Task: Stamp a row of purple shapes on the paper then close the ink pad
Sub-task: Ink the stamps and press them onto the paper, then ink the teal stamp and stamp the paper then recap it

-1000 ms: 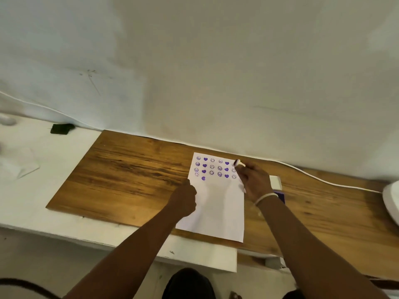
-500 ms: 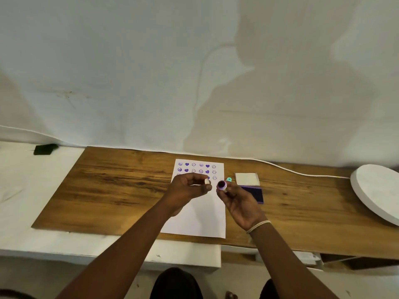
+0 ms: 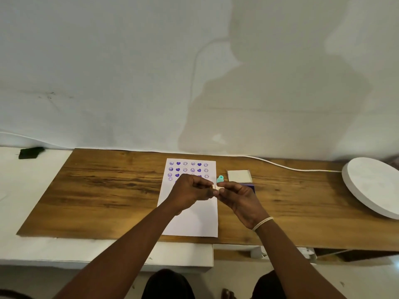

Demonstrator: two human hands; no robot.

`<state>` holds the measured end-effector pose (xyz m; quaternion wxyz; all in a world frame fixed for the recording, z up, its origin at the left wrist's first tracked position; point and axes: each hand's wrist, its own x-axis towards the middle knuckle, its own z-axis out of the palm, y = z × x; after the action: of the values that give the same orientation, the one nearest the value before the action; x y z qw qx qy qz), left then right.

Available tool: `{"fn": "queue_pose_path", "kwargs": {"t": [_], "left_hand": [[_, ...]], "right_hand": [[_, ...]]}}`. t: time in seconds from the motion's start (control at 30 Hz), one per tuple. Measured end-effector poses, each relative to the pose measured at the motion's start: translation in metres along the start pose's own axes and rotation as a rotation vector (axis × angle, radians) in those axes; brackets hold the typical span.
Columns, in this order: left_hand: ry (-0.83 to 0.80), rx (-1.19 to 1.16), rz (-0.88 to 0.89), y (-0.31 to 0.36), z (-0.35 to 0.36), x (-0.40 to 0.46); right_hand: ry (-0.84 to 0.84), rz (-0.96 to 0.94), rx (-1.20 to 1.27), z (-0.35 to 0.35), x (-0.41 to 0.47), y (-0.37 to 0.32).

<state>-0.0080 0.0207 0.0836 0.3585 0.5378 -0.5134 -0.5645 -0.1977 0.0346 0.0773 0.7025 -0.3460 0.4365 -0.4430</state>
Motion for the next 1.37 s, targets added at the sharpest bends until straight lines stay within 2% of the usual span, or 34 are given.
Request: {"fn": "queue_pose_path", "kwargs": {"t": [0.1, 0.33, 0.63, 0.77, 0.87, 1.0, 1.07, 1.2, 1.3, 1.37], "left_hand": [[-0.01, 0.054, -0.009, -0.004, 0.003, 0.001], [-0.048, 0.149, 0.039, -0.004, 0.007, -0.003], [-0.066, 0.374, 0.213, -0.011, 0.01, -0.004], [-0.094, 0.392, 0.15, -0.018, 0.016, -0.007], [-0.127, 0.389, -0.058, -0.032, 0.013, -0.005], [-0.028, 0.491, -0.17, -0.049, -0.014, -0.007], [0.043, 0.56, -0.2, -0.058, -0.031, -0.007], [0.11, 0.776, -0.201, -0.068, -0.051, -0.005], [0.1, 0.985, -0.142, -0.066, -0.055, -0.001], [0.109, 1.041, -0.115, -0.066, -0.056, 0.004]], "right_hand": [[0.002, -0.038, -0.12, -0.001, -0.002, 0.003], [-0.01, -0.025, -0.219, -0.008, -0.006, 0.009], [-0.03, 0.117, -0.002, -0.015, 0.0, 0.015], [-0.059, 0.199, -0.053, -0.026, 0.005, 0.015], [0.0, 0.19, -0.309, -0.039, 0.014, 0.014], [0.105, 0.054, -1.068, -0.059, 0.034, 0.013], [0.097, 0.024, -1.298, -0.061, 0.045, 0.014], [0.085, 0.014, -1.486, -0.048, 0.064, 0.016], [0.089, 0.004, -1.503, -0.036, 0.072, 0.014], [0.077, 0.009, -1.511, -0.031, 0.075, 0.015]]}}
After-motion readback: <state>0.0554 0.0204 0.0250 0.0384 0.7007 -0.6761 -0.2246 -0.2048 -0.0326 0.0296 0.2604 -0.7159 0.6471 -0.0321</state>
